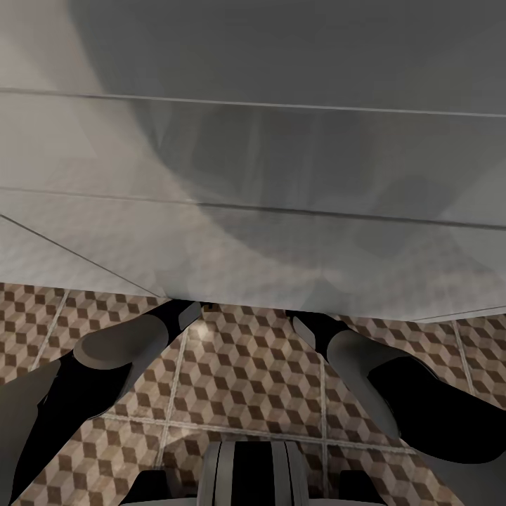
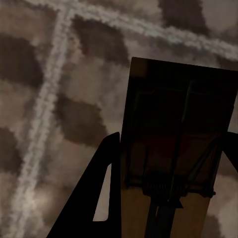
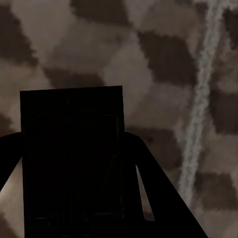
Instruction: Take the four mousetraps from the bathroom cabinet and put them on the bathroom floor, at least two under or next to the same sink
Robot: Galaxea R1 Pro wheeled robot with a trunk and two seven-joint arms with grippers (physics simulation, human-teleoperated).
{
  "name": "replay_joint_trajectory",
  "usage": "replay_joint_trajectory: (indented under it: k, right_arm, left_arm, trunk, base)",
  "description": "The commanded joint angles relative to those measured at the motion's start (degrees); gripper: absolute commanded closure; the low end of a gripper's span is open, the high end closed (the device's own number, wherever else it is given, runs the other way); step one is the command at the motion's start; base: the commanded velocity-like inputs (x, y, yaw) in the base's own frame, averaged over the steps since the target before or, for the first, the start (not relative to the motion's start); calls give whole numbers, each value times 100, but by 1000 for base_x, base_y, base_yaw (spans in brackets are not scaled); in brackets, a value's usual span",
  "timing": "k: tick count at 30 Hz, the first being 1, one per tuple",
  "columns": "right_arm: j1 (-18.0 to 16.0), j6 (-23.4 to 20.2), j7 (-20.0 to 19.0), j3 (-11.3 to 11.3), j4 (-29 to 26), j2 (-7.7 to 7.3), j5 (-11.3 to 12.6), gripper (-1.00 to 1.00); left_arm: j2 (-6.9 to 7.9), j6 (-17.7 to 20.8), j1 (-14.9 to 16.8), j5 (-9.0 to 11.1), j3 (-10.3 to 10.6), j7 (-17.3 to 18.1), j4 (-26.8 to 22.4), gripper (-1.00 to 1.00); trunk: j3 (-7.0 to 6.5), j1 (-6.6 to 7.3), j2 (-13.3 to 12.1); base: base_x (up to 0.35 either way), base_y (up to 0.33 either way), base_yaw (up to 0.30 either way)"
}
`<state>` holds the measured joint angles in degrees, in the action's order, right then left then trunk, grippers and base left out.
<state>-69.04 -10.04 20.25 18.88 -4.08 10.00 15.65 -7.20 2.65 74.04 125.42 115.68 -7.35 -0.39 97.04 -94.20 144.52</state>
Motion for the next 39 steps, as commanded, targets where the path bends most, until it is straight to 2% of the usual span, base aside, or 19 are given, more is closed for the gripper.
replay_joint_trajectory:
  k: [1,2,3,39]
  right_arm:
    - [-347,-30,22,10,-14,0,78,100]
    - [-347,-29,22,10,-14,0,78,100]
    - [-347,-27,22,10,-14,0,78,-100]
    - [-347,-25,22,10,-14,0,87,-100]
  left_arm:
    - [0,16,296,0,86,-48,-5,100]
    - [0,15,296,0,86,-48,-5,100]
    - [0,14,296,0,86,-48,-5,100]
    - [0,14,296,0,86,-48,-5,100]
  trunk:
    - [1,2,2]
    - [1,2,2]
    - [1,2,2]
    - [1,2,2]
  base:
    - [0,0,0]
    - [0,0,0]
    - [0,0,0]
    - [0,0,0]
